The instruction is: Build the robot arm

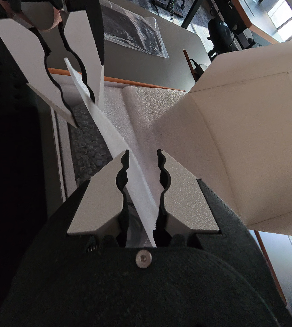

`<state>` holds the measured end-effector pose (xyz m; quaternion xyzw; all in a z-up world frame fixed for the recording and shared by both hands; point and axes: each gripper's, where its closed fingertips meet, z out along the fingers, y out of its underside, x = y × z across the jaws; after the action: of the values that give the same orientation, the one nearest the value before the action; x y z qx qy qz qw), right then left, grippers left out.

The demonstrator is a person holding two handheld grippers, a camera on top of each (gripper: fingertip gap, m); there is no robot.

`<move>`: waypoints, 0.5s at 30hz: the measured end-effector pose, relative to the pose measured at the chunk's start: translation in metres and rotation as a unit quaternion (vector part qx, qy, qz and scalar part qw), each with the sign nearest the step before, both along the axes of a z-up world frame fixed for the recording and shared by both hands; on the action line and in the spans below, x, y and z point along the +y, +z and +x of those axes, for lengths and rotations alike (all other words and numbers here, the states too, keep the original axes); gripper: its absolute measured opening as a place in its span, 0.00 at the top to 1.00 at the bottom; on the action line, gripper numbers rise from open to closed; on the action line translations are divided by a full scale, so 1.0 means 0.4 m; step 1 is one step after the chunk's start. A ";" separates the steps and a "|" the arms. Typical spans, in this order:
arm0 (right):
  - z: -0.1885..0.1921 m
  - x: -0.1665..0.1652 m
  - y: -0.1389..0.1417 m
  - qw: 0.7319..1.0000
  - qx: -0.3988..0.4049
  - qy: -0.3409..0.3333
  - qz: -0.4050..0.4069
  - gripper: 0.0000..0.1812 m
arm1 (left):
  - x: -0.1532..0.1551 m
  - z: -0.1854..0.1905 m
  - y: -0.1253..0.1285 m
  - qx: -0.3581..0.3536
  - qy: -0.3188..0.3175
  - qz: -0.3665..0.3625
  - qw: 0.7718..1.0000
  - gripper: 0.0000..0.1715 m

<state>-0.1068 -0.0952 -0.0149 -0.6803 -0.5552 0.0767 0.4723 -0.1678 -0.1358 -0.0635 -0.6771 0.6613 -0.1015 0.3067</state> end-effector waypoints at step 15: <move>0.027 -0.058 0.016 0.995 -0.035 0.040 -0.084 0.70 | 0.061 -0.006 0.070 -0.005 0.013 0.044 0.999 0.99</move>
<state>-0.0960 -0.1184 -0.0086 -0.6970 -0.5898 0.1182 0.3903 -0.1702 -0.1116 -0.0356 -0.6706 0.6551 -0.0714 0.3406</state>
